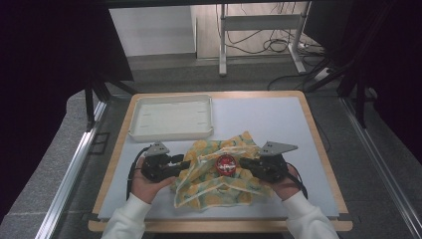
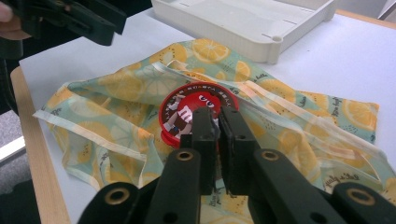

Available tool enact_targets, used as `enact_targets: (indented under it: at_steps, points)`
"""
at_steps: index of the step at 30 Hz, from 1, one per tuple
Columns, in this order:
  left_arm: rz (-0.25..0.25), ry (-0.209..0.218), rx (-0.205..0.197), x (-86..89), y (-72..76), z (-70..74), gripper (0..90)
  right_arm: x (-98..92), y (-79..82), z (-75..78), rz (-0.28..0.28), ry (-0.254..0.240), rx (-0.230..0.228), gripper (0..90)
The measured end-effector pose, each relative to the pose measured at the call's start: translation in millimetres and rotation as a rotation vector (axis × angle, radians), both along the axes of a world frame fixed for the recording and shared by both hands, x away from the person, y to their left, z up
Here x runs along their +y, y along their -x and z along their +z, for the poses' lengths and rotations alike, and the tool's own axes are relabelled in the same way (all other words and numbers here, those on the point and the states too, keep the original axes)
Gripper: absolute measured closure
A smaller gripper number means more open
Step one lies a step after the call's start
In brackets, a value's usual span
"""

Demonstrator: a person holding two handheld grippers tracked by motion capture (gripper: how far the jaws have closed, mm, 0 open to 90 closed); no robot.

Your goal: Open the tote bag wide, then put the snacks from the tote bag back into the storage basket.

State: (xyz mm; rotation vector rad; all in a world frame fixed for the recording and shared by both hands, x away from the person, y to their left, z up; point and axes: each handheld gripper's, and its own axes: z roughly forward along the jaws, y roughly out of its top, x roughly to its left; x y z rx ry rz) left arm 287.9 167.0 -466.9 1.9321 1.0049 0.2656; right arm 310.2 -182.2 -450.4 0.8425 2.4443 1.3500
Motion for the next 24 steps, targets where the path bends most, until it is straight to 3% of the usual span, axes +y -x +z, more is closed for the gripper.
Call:
enact_targets:
  at_steps: [3, 6, 13, 24]
  points:
    - [0.011, -0.009, -0.001, 1.8, -0.4, 1.1, 45.7, 0.4, -0.6, -0.4, 0.006, 0.009, 0.006, 76.3]
    - [0.021, -0.015, 0.003, 3.9, -2.9, 0.7, 40.0, 0.0, -0.6, -0.3, 0.003, 0.012, 0.006, 69.6]
    - [0.024, -0.017, 0.001, 3.2, -2.9, 1.3, 33.8, 2.9, 1.4, 0.4, -0.063, 0.054, -0.02, 46.9]
    - [0.01, -0.011, 0.001, 1.5, -8.8, -0.7, 32.5, 14.0, 2.1, -5.0, -0.096, 0.109, 0.012, 31.1]
